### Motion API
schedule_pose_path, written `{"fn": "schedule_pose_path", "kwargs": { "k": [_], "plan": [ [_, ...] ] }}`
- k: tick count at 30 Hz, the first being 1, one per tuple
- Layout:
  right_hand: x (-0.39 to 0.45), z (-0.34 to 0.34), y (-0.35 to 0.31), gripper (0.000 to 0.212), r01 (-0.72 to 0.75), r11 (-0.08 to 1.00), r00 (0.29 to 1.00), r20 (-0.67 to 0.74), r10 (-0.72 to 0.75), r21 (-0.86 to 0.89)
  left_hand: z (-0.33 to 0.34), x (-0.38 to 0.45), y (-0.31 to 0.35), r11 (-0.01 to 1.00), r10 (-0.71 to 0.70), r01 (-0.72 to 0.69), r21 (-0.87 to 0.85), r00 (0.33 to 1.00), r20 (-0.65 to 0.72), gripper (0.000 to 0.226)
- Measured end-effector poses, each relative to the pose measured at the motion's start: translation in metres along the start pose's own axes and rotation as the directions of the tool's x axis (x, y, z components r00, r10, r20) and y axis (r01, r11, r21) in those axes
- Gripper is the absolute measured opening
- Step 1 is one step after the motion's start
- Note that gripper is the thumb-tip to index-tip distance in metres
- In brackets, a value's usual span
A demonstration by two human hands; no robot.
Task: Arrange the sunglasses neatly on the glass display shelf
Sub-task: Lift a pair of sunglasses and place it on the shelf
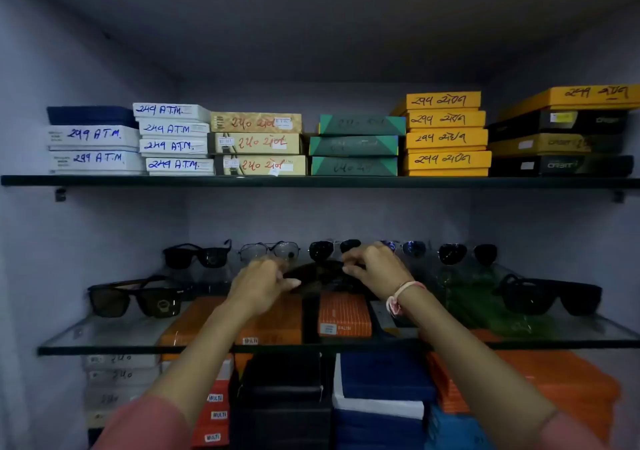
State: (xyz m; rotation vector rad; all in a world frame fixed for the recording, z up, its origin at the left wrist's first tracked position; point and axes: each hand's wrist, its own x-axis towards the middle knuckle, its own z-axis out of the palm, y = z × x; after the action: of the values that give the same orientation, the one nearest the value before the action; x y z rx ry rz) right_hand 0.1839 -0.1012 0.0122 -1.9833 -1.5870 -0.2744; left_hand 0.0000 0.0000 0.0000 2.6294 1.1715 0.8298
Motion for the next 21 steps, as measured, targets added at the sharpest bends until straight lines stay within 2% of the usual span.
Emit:
{"fn": "schedule_pose_path", "kwargs": {
  "k": [5, 7, 9, 11, 14, 18, 21],
  "plan": [
    [0.018, 0.005, -0.004, 0.037, -0.072, 0.997, 0.991, 0.108, 0.074, -0.017, 0.006, 0.030, 0.000, 1.000, -0.022, 0.025, -0.013, 0.979, 0.202, 0.045],
    [0.021, 0.007, -0.004, 0.041, -0.082, 0.996, 0.988, 0.126, 0.086, -0.040, 0.006, 0.040, -0.002, 0.998, -0.001, 0.014, -0.053, 0.971, 0.240, 0.041],
    [0.022, 0.008, -0.004, 0.042, -0.084, 0.995, 0.989, 0.119, 0.091, -0.055, 0.005, 0.044, -0.005, 0.995, 0.032, -0.007, -0.102, 0.967, 0.253, 0.027],
    [0.021, 0.008, -0.004, 0.040, -0.087, 0.995, 0.990, 0.109, 0.092, -0.044, 0.004, 0.044, -0.007, 0.979, 0.067, -0.019, -0.201, 0.970, 0.234, 0.017],
    [0.019, 0.007, -0.003, 0.037, -0.095, 0.995, 0.993, 0.069, 0.093, 0.029, -0.005, 0.036, -0.010, 0.956, 0.074, -0.023, -0.294, 0.984, 0.164, 0.012],
    [0.009, -0.004, -0.009, 0.030, -0.060, 0.975, 0.996, -0.049, 0.072, 0.212, -0.027, 0.014, -0.021, 0.948, 0.069, -0.051, -0.315, 0.997, 0.046, 0.008],
    [0.000, -0.014, -0.011, 0.027, -0.105, 0.915, 0.985, -0.083, 0.149, 0.391, -0.044, -0.009, -0.032, 0.928, 0.077, -0.080, -0.363, 0.997, -0.024, 0.009]
  ]
}}
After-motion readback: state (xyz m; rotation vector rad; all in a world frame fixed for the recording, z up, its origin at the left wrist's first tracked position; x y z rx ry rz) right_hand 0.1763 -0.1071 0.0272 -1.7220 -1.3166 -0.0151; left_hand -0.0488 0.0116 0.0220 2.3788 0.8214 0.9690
